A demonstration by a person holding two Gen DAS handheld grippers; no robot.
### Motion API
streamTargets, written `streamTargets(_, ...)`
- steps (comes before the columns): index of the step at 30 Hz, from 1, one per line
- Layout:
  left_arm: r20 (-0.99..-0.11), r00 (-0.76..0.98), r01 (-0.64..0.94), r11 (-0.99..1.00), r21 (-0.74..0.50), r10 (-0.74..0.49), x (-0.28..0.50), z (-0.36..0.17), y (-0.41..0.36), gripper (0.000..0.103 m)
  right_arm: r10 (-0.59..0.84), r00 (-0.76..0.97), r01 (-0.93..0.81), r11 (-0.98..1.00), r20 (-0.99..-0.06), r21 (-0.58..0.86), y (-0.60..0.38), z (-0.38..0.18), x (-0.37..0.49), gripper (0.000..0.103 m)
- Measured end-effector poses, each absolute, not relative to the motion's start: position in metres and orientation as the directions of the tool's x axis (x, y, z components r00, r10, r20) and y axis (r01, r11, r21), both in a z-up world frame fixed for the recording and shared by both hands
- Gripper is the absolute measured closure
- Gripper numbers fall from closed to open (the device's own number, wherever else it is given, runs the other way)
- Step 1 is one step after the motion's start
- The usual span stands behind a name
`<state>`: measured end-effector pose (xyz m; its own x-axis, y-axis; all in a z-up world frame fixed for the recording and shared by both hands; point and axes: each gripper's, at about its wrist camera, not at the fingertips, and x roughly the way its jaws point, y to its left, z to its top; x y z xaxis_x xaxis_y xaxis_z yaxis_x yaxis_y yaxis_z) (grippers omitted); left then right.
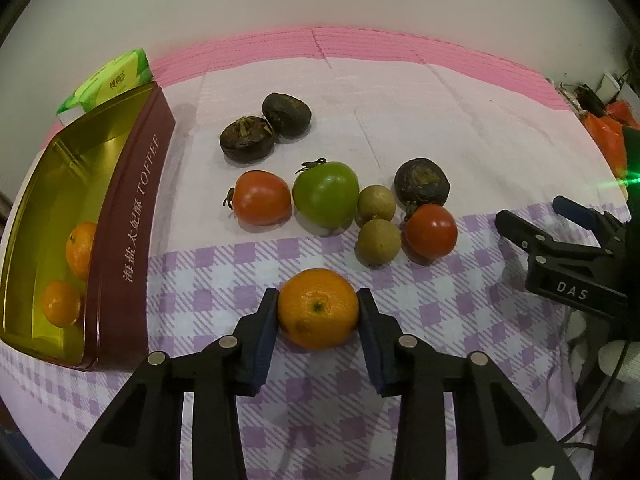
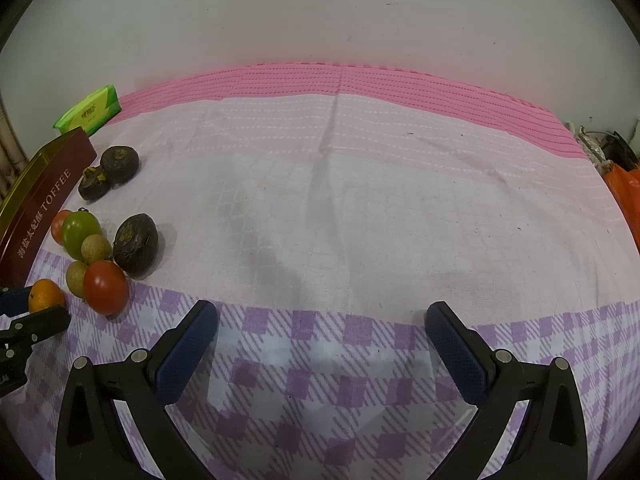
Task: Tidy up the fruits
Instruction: 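Close the left gripper on the remaining mandarin orange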
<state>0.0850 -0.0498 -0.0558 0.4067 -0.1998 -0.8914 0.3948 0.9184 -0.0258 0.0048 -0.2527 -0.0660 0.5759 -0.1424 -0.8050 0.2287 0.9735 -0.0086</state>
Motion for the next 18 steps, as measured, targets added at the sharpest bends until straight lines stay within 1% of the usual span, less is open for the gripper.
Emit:
streamTargets(10,-0.858,0.465,0.35,0.935,-0.048,-0.218,0.086,-0.025,-0.025,0.069,-0.142,0.576,0.228,0.974,-0.805,-0.009,-0.253,-0.066,0.005,0.0)
streamTargets(18,-0.809,0.565,0.265,0.964,-0.008,-0.162,0.101,0.015,0.023,0.069,-0.143,0.576,0.23,0.973,-0.805,-0.009,-0.253,-0.066,0.005,0.0)
